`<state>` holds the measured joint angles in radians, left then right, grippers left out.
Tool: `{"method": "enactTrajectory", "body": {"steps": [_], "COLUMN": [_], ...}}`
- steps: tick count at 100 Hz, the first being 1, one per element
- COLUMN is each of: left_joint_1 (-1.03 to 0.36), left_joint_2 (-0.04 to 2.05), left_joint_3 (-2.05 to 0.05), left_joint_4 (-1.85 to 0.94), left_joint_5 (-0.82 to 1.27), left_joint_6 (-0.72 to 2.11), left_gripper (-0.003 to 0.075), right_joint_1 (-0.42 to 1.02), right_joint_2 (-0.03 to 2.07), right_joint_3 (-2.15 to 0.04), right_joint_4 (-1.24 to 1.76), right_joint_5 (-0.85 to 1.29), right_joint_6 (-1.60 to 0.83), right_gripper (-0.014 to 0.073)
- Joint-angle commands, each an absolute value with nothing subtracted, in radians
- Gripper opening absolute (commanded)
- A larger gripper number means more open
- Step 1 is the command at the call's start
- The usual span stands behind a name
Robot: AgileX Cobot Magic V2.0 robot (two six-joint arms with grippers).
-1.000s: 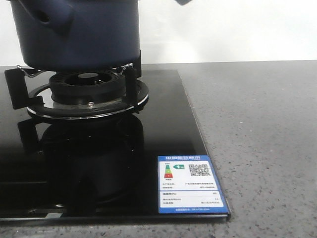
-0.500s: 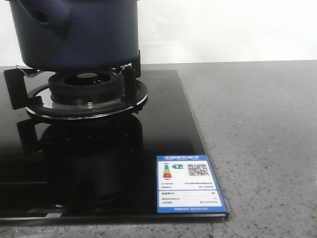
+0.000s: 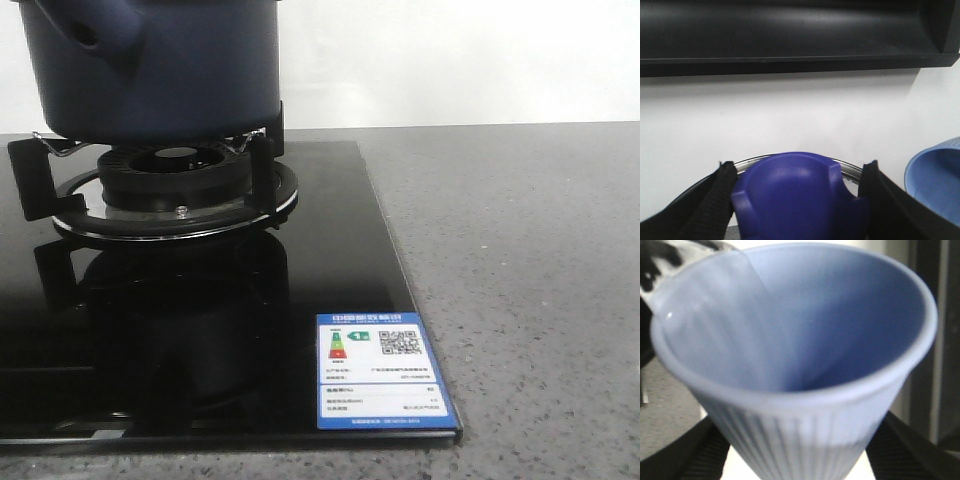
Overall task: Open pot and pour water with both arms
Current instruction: 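Tilt the cup over the pot with the right gripper to pour water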
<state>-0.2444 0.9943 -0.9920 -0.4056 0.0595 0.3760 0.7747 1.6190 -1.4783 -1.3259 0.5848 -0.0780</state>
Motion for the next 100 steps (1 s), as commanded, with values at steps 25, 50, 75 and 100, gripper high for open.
{"method": "enactTrajectory", "body": {"steps": [25, 50, 75, 100], "left_joint_1": [-0.242, -0.242, -0.242, -0.242], "left_joint_2": [0.973, 0.973, 0.973, 0.973], "left_joint_3": [-1.036, -1.036, -1.036, -1.036], "left_joint_4": [-0.406, -0.406, -0.406, -0.406], "left_joint_5": [-0.035, -0.035, -0.035, -0.035], "left_joint_6": [0.375, 0.375, 0.375, 0.375], "left_gripper": [0.0414, 0.0414, 0.0414, 0.0414], "right_joint_1": [0.777, 0.777, 0.777, 0.777], "right_joint_2": [1.574, 1.574, 1.574, 1.574], "right_joint_3": [-1.521, -1.521, -1.521, -1.521], "right_joint_4": [-1.576, -1.662, -1.753, -1.784], "right_joint_5": [0.566, 0.557, 0.544, 0.536], "right_joint_6": [-0.08, -0.08, -0.08, -0.08], "right_gripper": [0.0315, 0.0315, 0.0315, 0.0315]}}
